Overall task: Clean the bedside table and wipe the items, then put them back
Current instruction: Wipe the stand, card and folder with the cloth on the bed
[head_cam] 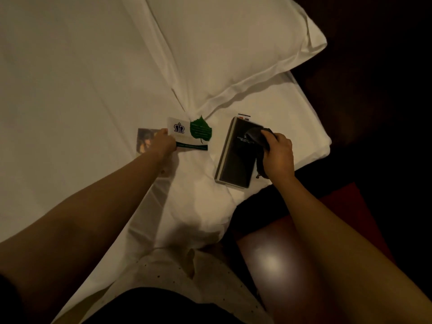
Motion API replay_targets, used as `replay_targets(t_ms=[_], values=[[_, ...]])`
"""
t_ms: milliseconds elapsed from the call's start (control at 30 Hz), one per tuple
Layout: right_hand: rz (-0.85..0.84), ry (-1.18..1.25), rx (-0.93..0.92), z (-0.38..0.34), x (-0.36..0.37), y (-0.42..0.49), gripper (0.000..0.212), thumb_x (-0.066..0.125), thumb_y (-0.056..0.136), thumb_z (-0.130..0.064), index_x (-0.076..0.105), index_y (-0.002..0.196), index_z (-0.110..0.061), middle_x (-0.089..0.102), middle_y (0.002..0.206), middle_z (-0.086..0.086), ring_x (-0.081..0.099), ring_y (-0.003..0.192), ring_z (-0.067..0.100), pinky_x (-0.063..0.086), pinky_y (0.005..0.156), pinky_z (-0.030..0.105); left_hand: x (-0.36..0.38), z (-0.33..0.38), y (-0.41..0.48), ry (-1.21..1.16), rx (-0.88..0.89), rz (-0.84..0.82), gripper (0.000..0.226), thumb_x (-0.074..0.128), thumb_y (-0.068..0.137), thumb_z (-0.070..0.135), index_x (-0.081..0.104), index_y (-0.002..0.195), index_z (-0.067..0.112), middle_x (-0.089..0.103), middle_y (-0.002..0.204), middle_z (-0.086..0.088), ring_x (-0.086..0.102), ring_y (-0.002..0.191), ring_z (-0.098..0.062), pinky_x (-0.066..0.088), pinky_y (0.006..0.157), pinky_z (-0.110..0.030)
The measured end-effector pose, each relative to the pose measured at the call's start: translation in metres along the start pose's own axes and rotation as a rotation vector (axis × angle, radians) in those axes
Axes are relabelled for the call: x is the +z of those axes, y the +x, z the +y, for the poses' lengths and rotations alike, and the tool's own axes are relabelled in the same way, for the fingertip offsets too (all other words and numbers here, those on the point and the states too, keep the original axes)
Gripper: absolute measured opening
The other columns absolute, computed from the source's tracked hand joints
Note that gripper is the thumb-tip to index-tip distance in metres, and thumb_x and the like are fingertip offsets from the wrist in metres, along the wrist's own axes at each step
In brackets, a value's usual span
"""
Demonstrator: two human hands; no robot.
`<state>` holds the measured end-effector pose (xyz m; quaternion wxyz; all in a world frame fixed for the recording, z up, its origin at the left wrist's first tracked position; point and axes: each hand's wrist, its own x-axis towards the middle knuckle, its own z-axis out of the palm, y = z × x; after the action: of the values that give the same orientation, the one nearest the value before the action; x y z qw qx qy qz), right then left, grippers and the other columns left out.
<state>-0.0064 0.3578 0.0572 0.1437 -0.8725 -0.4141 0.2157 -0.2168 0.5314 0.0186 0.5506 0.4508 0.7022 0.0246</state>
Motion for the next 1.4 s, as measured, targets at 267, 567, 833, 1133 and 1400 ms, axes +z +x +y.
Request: replay_targets(t_ms=[267, 567, 833, 1133, 1400], values=[[-0.005, 0.008, 0.115, 0.029, 0.007, -0.021, 0.047, 0.045, 0.094, -0.003, 0.041, 0.140, -0.011, 0.047, 0.136, 0.020, 0.041, 0.122, 0.035, 0.036, 0.104, 0.039, 0.053, -0.005, -0.026, 0.461, 0.375, 0.211, 0.066, 0.052, 0.085, 0.001, 0.029, 0.145, 0.009, 0.011, 0.156, -0.025, 0.014, 0.144, -0.039, 0.014, 0.120, -0.041], [0.030, 0.060, 0.154, 0.052, 0.016, -0.036, 0.048, 0.045, 0.092, 0.000, 0.044, 0.138, -0.012, 0.048, 0.135, 0.019, 0.042, 0.123, 0.035, 0.034, 0.106, 0.040, 0.107, -0.015, -0.025, 0.635, 0.706, 0.251, 0.065, 0.046, 0.088, 0.004, 0.021, 0.148, 0.006, 0.018, 0.156, -0.021, 0.012, 0.146, -0.036, 0.004, 0.121, -0.044], [0.021, 0.064, 0.189, 0.073, 0.019, -0.049, 0.047, 0.045, 0.092, -0.001, 0.045, 0.138, -0.012, 0.047, 0.138, 0.017, 0.039, 0.127, 0.034, 0.032, 0.110, 0.039, 0.151, -0.037, -0.009, 0.491, 0.278, -0.249, 0.079, 0.062, 0.087, 0.029, 0.016, 0.148, 0.009, 0.042, 0.141, -0.024, 0.042, 0.129, -0.040, 0.036, 0.109, -0.048], [-0.015, 0.119, 0.182, 0.080, 0.024, -0.053, 0.046, 0.043, 0.094, -0.005, 0.044, 0.138, -0.015, 0.045, 0.140, 0.013, 0.035, 0.131, 0.030, 0.030, 0.113, 0.037, 0.147, -0.032, 0.000, 0.232, -0.076, -0.416, 0.068, 0.073, 0.079, 0.017, 0.038, 0.135, 0.000, 0.051, 0.135, -0.019, 0.056, 0.112, -0.031, 0.049, 0.089, -0.038], [-0.044, 0.102, 0.065, 0.058, 0.027, -0.062, 0.049, 0.046, 0.091, -0.002, 0.044, 0.139, -0.014, 0.045, 0.140, 0.014, 0.037, 0.129, 0.032, 0.028, 0.111, 0.034, 0.145, -0.041, -0.027, -0.180, -0.013, -0.438, 0.062, 0.069, 0.083, 0.023, 0.039, 0.131, -0.002, 0.055, 0.129, -0.020, 0.059, 0.112, -0.031, 0.048, 0.100, -0.047]])
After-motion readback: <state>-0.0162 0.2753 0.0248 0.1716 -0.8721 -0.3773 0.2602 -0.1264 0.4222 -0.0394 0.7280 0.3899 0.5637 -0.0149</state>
